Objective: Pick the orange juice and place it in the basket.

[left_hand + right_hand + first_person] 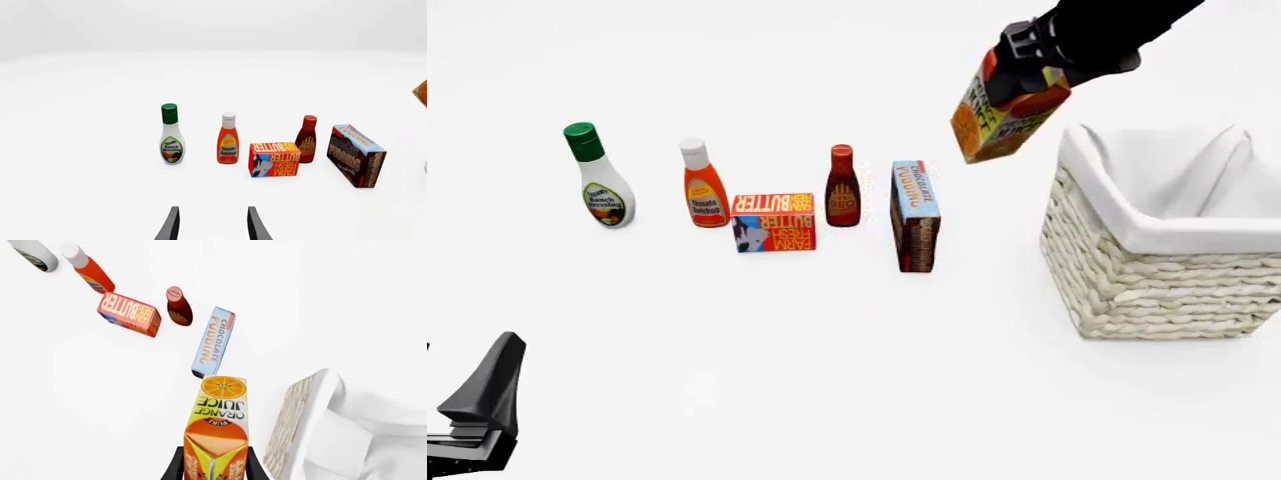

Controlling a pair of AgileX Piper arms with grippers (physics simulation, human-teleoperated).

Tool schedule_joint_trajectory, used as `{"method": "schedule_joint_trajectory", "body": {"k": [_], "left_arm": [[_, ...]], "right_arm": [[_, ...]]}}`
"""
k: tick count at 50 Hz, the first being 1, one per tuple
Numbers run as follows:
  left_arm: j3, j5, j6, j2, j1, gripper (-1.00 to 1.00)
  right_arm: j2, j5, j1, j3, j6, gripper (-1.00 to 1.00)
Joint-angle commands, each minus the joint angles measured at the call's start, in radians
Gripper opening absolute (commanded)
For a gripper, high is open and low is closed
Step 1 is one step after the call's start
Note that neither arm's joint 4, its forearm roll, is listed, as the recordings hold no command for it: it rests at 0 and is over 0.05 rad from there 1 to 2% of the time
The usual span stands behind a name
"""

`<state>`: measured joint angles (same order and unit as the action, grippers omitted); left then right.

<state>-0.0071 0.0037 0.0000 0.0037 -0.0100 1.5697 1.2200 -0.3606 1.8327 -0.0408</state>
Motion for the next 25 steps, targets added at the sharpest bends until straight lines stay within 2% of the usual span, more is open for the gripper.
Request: {"method": "schedule_joint_trajectory", "body": {"k": [1, 3, 10, 11, 13, 18, 25], "left_arm": [[0.001, -0.001, 0.000, -0.001, 0.005, 1.00], [0.001, -0.001, 0.000, -0.001, 0.005, 1.00], [0.001, -0.001, 0.000, -0.001, 0.005, 1.00], [0.001, -0.001, 0.000, -0.001, 0.005, 1.00], [0.001, -0.001, 0.000, -0.001, 0.005, 1.00], [0.001, -0.001, 0.000, -0.001, 0.005, 1.00], [0.001, -0.001, 0.000, -0.001, 0.005, 1.00]], "right_arm": [[-0.030, 0.000, 0.040, 0.035, -0.016, -1.00], [-0.042, 0.000, 0.065, 0.048, -0.045, -1.00], [-0.046, 0.000, 0.052, 0.063, -0.022, -1.00], [-0.057, 0.000, 0.072, 0.058, -0.044, -1.00], [-0.056, 0.000, 0.066, 0.059, -0.033, -1.00], [-0.073, 0.000, 0.094, 0.069, -0.060, -1.00], [-0.088, 0.000, 0.111, 0.060, -0.057, -1.00]]}}
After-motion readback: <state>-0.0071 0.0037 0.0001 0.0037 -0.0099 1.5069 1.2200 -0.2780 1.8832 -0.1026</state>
